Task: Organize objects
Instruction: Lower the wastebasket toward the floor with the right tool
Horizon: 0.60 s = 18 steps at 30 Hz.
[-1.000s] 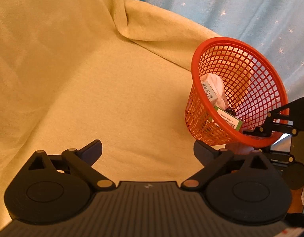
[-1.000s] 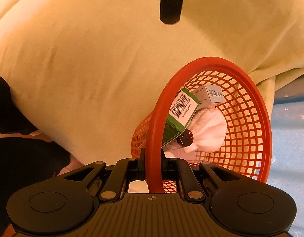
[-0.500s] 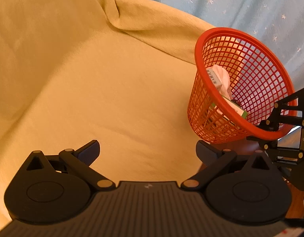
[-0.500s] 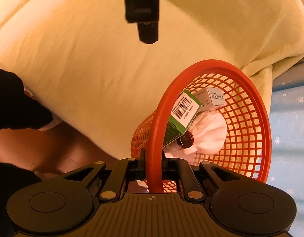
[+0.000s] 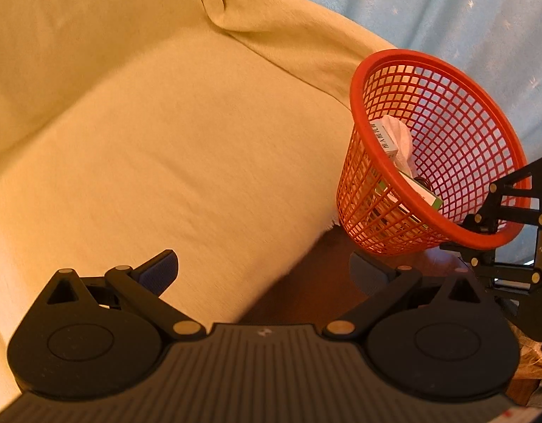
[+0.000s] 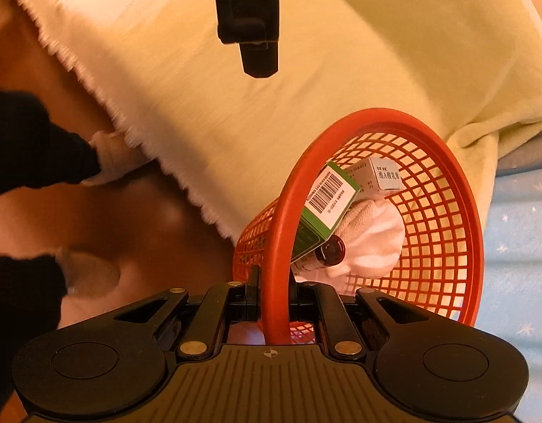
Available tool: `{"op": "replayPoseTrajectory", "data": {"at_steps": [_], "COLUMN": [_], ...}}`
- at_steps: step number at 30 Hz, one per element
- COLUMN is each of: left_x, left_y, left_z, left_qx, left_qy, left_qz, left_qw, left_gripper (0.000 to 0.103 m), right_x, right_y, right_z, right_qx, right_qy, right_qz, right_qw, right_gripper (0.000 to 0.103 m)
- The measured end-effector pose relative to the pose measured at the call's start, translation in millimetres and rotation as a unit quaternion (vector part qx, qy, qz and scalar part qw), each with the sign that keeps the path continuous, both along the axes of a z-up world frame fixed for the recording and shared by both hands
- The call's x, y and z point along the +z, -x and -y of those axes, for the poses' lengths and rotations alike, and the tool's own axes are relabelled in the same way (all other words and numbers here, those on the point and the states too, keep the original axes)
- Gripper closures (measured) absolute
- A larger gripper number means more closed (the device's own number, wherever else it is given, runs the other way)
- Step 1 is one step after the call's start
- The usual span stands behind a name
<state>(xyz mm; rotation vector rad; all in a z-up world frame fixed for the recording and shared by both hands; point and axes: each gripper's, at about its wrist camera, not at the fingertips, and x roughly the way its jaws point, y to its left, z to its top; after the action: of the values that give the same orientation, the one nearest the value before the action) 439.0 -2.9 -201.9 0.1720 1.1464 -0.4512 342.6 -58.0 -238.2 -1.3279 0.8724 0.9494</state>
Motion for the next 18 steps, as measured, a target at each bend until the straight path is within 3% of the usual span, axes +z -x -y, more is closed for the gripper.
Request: {"op": "replayPoseTrajectory", "data": {"at_steps": [8,18], "left_x": [-20,-70], "left_y": [53,80], "left_z": [24,33], "left_qx": [0.004,-0.032], "left_qy": [0.009,0.012], "left_qz": [-0.02,-0.013], "left_qw": [0.9997,0.9993], "left_gripper": [0.002,0.002], "right_x": [-16,-62], "right_y": [41,58], "right_z": [41,57], "right_qx": [-0.013,-0.055], "right_qy": [0.018,0.022], "right_qz": [-0.014,-0.006], "right_qw": [1.0,0.998], "right_gripper": [0.097,0.097]}}
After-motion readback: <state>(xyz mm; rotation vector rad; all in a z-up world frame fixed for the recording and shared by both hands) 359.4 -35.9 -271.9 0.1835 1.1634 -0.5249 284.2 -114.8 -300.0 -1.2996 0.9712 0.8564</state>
